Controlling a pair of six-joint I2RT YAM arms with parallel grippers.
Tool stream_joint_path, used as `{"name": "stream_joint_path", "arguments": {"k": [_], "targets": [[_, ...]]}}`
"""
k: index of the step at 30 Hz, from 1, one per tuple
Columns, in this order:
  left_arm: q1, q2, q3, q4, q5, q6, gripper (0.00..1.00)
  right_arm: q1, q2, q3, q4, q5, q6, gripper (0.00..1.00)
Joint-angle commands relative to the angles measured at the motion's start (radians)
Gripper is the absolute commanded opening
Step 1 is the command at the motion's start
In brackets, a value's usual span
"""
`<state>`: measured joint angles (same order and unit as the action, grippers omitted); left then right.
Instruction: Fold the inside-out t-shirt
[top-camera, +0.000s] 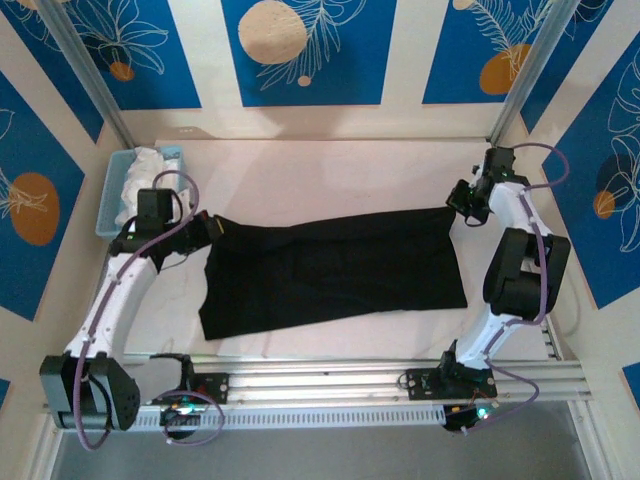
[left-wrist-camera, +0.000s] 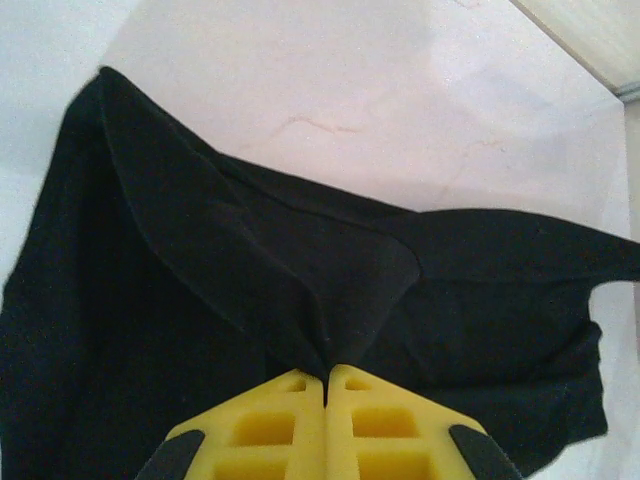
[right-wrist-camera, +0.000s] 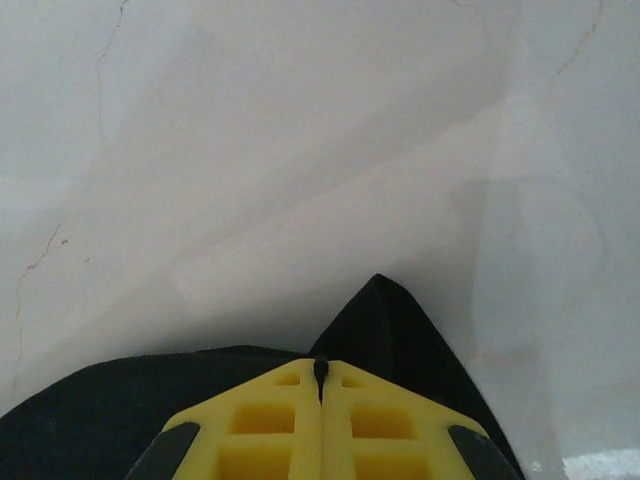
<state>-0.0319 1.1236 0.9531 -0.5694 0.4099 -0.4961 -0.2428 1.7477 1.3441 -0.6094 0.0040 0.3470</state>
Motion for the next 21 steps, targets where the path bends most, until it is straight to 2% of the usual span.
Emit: {"name": "stream_joint_path", "arguments": {"k": [1, 7, 12, 17, 21], "targets": [[0.013, -0.052, -0.021, -0.073, 0.079, -0.007, 0.0, -0.004, -0.051, -0.045, -0.039, 0.013, -0.003, 0.0], [0.012, -0.099, -0.034, -0.161, 0.104, 0.003, 0.0, -0.009, -0.078, -0.101, -0.057, 0.053, -0.005, 0.0], [0.032, -0.135, -0.014, -0.278, 0.065, 0.056, 0.0, -0.02, -0.116, -0.16, -0.062, 0.086, 0.006, 0.0], [0.046, -0.161, -0.024, -0.353, 0.097, 0.057, 0.0, -0.034, -0.162, -0.228, -0.064, 0.09, 0.023, 0.0], [0.054, -0.178, -0.011, -0.409, 0.064, 0.09, 0.0, -0.05, -0.195, -0.261, -0.059, 0.083, 0.036, 0.0]]}}
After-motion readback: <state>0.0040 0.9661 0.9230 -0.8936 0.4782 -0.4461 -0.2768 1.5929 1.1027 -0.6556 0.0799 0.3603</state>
